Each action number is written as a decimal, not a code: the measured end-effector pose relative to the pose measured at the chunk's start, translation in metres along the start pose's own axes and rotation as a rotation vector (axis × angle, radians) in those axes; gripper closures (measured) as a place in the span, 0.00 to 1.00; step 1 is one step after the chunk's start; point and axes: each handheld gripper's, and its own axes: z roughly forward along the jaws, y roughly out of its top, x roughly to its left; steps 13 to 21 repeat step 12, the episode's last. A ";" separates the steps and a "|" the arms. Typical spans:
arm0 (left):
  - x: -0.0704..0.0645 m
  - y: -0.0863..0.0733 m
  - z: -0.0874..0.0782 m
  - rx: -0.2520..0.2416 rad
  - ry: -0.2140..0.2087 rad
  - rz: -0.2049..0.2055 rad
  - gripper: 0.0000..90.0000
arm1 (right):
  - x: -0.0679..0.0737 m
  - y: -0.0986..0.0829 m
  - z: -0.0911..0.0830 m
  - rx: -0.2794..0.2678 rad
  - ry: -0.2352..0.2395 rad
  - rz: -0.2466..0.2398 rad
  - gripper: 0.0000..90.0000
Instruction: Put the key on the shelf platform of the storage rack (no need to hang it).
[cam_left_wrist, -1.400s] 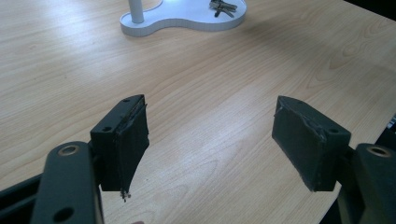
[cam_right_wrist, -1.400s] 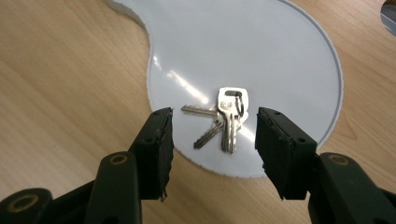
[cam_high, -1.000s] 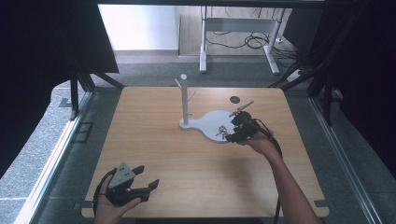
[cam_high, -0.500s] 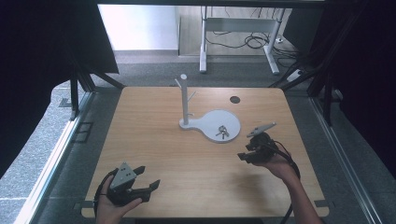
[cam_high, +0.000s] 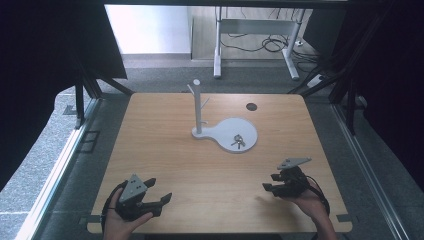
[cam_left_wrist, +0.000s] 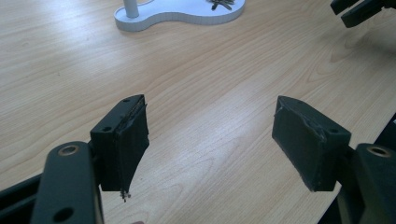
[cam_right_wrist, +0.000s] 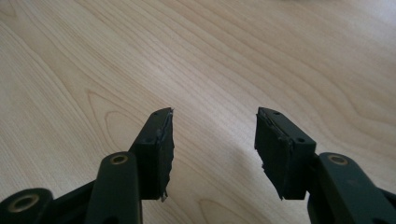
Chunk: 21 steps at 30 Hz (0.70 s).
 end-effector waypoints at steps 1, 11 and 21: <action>0.000 0.000 0.000 0.000 0.001 0.001 0.30 | 0.000 -0.001 0.001 0.001 -0.002 0.000 0.53; 0.000 0.000 0.001 0.002 0.002 0.003 0.30 | -0.006 -0.002 0.003 -0.028 -0.045 0.034 0.52; 0.000 0.000 0.000 0.002 0.003 0.002 0.30 | -0.008 -0.002 0.005 -0.026 -0.058 0.040 0.51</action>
